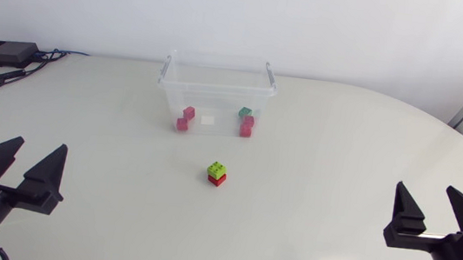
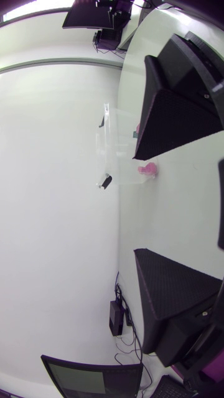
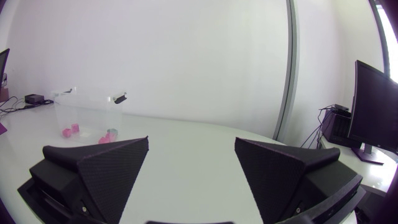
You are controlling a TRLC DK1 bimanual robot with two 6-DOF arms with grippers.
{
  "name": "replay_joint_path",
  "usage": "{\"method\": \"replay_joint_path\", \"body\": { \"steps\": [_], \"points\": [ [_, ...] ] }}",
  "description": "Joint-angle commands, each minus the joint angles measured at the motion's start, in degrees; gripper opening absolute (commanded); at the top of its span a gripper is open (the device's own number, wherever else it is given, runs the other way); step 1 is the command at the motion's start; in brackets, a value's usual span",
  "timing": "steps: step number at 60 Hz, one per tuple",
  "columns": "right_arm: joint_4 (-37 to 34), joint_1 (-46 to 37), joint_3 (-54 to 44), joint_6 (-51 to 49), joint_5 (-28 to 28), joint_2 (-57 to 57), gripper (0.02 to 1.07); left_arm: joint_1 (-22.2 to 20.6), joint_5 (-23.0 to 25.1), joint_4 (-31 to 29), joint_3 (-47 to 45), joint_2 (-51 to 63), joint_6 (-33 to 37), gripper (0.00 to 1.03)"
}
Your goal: Place the duplo bricks in the container
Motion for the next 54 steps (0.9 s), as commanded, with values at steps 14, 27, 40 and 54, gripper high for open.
{"method": "replay_joint_path", "body": {
  "steps": [14,27,40,54],
  "points": [
    [-0.2,0.0,-1.2,1.0,-0.2,-0.3,1.02,-0.4,-0.4,0.7,-1.2,-0.7,-1.3,0.99],
    [0.5,0.5,-1.0,1.0,-0.2,-0.4,1.02,-0.4,-0.4,0.7,-1.2,-0.7,-1.3,0.99],
    [0.6,3.0,5.5,2.4,-0.1,7.9,1.02,-0.4,-0.4,0.7,-1.2,-0.7,-1.3,0.99],
    [3.5,7.2,22.3,5.6,0.2,36.1,1.02,-0.4,-0.4,0.7,-1.2,-0.7,-1.3,0.99]
  ]
}}
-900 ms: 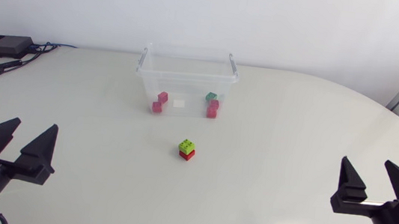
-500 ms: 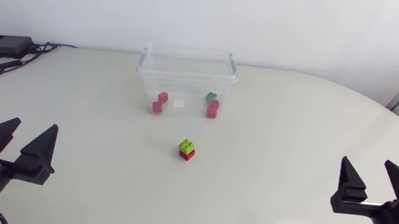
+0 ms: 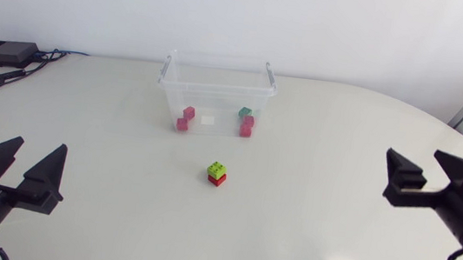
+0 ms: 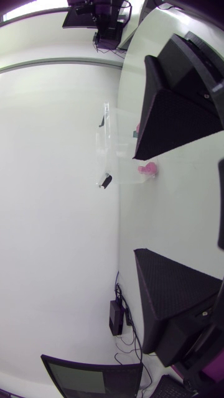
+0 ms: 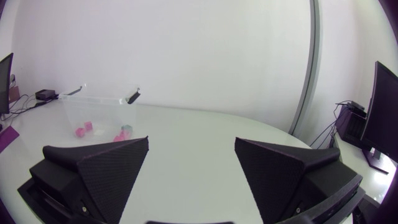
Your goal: Place the duplo bricks in the container
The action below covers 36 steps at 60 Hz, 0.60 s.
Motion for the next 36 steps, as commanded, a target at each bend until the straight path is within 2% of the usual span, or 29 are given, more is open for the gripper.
{"method": "replay_joint_path", "body": {
  "steps": [1,9,21,29,33,36],
  "points": [
    [1.5,2.1,5.8,3.3,0.2,8.8,1.02,-0.4,-0.3,0.7,-1.2,-0.7,-1.3,0.99],
    [1.2,10.2,13.9,4.8,1.7,23.7,1.02,-0.4,-0.3,0.7,-1.2,-0.7,-1.3,0.99],
    [-1.4,16.2,25.0,7.6,-0.2,43.9,1.02,-0.4,-0.3,0.7,-1.2,-0.7,-1.2,0.99],
    [-7.2,18.4,34.1,8.8,-2.5,55.5,1.02,-0.4,-0.3,0.7,-1.2,-0.7,-1.2,0.99],
    [-14.5,20.2,41.4,7.7,-2.6,62.1,1.02,-0.3,-0.3,0.7,-1.2,-0.7,-1.2,0.99],
    [-17.4,20.8,45.4,5.5,-3.4,65.9,1.02,-0.3,-0.3,0.7,-1.2,-0.7,-1.3,0.99]
  ]
}}
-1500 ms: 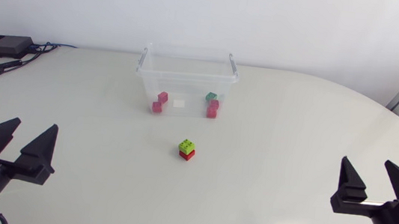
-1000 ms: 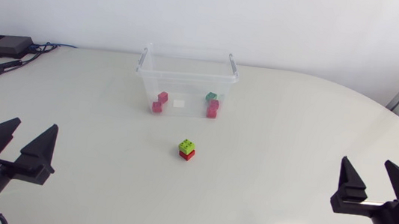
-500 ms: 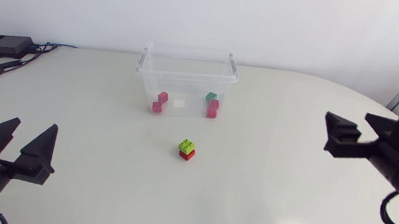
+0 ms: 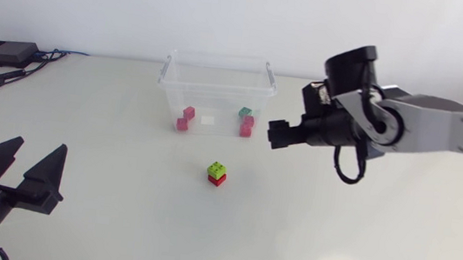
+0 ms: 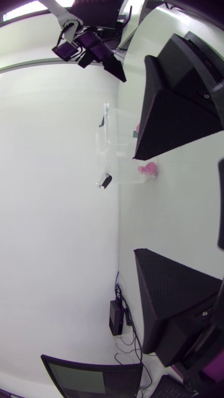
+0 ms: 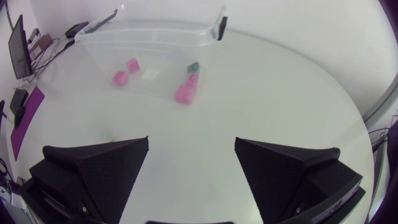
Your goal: Place the duplo bricks in the container
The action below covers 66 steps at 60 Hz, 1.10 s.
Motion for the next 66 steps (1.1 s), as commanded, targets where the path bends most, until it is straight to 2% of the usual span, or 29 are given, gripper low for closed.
{"method": "replay_joint_path", "body": {
  "steps": [1,8,27,44,66],
  "points": [
    [-4.0,1.5,7.0,-2.6,-1.8,6.5,1.02,-0.4,-0.3,0.7,-1.2,-0.7,-1.2,0.99],
    [-9.7,3.0,13.1,-11.7,-9.3,11.6,1.02,-0.3,-0.3,0.7,-1.2,-0.7,-1.2,0.99],
    [-34.5,9.8,39.9,-20.3,-8.0,30.6,1.02,-0.4,-0.3,0.8,-1.2,-0.7,-1.2,0.99],
    [-51.9,11.6,60.9,-23.8,-7.1,43.5,1.02,-0.4,-0.3,0.7,-1.2,-0.7,-1.2,0.99],
    [-55.6,13.6,61.7,-24.4,-5.9,46.0,1.02,-0.4,-0.3,0.7,-1.2,-0.7,-1.2,0.99]
  ]
}}
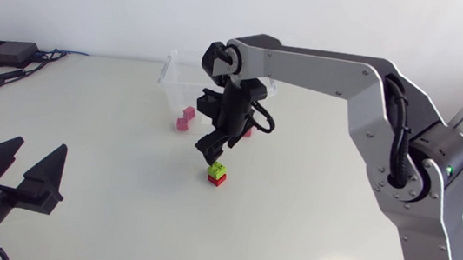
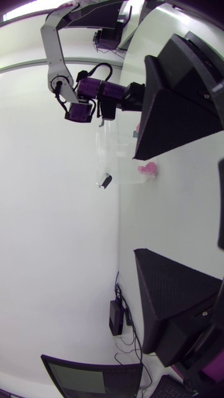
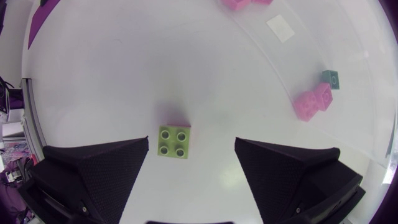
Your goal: Place the duplo bricks in the container
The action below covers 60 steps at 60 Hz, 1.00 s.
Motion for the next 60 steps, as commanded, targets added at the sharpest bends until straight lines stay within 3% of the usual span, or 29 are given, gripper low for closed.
{"method": "replay_joint_path", "body": {
  "steps": [1,48,60],
  "points": [
    [-1.1,1.0,0.7,-0.9,0.7,2.2,1.02,-0.4,-0.3,0.7,-1.2,-0.7,-1.2,0.99],
    [7.6,3.1,-11.4,0.1,2.7,1.6,1.02,-0.4,-0.3,0.7,-1.2,-0.7,-1.2,0.99],
    [8.9,3.3,-12.8,-0.2,3.3,0.7,0.92,-0.4,-0.3,0.7,-1.2,-0.7,-1.2,0.99]
  ]
}}
